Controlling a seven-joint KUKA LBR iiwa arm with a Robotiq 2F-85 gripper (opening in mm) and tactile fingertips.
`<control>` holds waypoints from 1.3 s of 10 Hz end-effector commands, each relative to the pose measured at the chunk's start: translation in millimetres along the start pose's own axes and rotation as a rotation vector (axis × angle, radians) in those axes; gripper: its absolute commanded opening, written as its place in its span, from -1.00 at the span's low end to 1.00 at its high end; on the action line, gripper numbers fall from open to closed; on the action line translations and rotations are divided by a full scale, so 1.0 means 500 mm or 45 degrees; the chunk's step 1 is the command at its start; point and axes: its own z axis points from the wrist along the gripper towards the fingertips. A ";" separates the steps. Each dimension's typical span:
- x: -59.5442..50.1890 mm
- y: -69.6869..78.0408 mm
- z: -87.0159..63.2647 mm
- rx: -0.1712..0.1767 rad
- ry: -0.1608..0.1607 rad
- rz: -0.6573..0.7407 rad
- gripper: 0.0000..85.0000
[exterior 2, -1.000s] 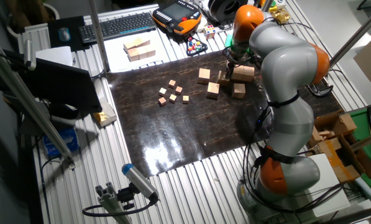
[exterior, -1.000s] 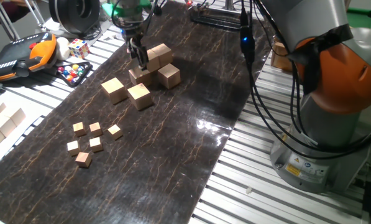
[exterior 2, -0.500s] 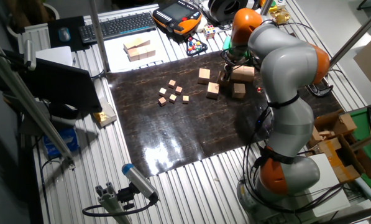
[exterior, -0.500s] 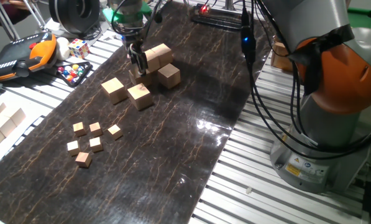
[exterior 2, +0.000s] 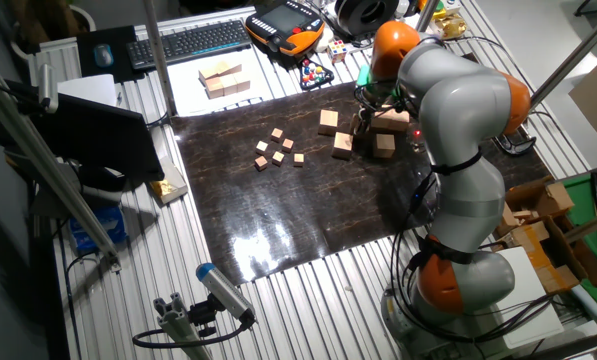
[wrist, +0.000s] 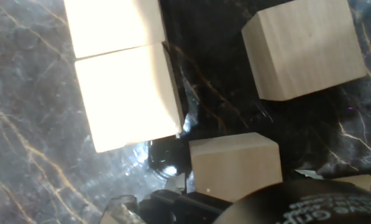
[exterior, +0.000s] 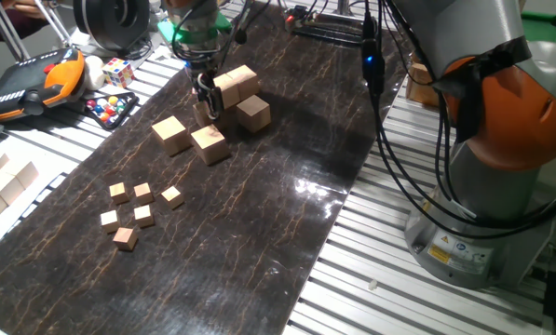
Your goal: Stack the blocks into a pyramid shape
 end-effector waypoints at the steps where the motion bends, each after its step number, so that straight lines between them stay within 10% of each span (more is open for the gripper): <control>1: -0.001 -0.001 0.006 0.001 0.002 -0.002 1.00; 4: -0.005 0.004 0.018 0.000 0.007 -0.024 1.00; 5: -0.005 0.005 0.020 -0.004 0.009 -0.032 0.73; 7: -0.004 0.003 0.020 -0.021 0.019 -0.061 -0.82; 13: -0.002 0.031 -0.009 -0.029 0.024 -0.100 -0.98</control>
